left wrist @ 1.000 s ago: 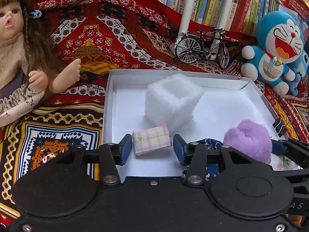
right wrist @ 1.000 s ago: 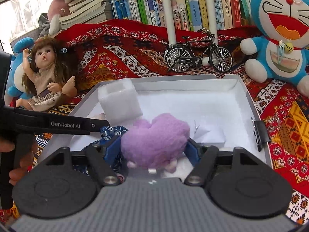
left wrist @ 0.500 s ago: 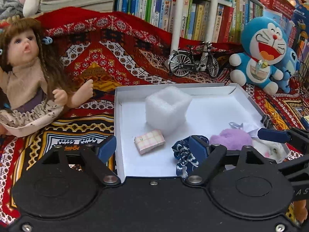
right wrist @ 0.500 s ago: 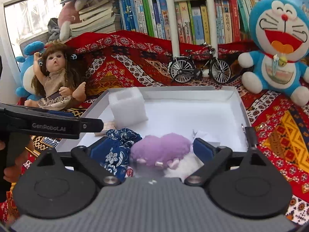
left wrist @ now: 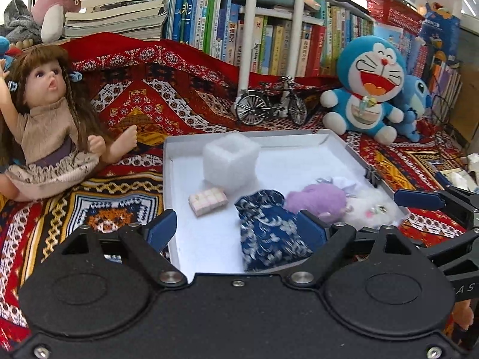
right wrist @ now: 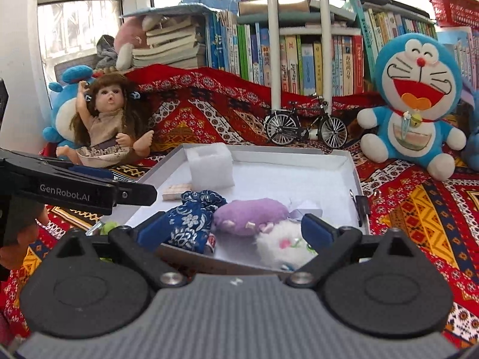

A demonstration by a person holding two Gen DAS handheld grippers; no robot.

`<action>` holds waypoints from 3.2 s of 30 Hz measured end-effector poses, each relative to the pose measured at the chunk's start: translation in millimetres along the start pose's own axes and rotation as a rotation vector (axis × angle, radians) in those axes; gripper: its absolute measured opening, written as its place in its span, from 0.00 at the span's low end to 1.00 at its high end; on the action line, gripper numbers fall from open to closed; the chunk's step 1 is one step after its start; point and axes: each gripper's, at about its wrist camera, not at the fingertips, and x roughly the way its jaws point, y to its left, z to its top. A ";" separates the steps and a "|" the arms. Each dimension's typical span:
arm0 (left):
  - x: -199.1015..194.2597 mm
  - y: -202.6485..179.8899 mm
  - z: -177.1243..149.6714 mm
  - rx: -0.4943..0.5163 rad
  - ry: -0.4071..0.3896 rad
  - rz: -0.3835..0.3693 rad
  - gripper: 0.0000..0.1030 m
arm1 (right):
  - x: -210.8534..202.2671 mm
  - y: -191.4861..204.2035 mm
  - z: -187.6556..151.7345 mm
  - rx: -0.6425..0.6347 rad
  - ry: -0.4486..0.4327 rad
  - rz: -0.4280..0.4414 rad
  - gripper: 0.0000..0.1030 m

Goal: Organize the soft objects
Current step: 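Withdraw both tools from the box back toward the pile, then grasp the green-and-pink scrunchie with the left tool while the right tool grasps the gold sequin heart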

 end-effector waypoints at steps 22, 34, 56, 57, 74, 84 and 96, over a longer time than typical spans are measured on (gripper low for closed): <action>-48.0 -8.4 -61.3 -0.030 -0.075 -0.013 0.85 | -48.6 31.9 -45.2 -0.041 -0.066 -0.002 0.99; -53.4 -6.6 -84.2 -0.029 -0.066 0.015 0.86 | -49.3 45.7 -63.0 -0.079 -0.059 -0.050 0.99; -50.1 2.1 -94.8 -0.068 -0.029 -0.015 0.74 | -43.2 66.1 -73.4 -0.162 -0.056 -0.048 0.88; -50.5 2.2 -95.4 -0.070 -0.029 -0.015 0.73 | -43.2 66.9 -73.7 -0.165 -0.059 -0.048 0.86; -54.5 -2.5 -101.9 -0.047 -0.028 -0.021 0.67 | -42.8 67.2 -74.9 -0.158 -0.055 -0.047 0.75; -56.3 -5.6 -106.4 -0.019 -0.042 -0.013 0.65 | -41.9 67.2 -77.5 -0.152 -0.053 -0.047 0.74; -69.8 -22.1 -109.8 0.043 -0.099 0.025 0.37 | -49.4 60.9 -76.1 -0.099 -0.075 -0.061 0.51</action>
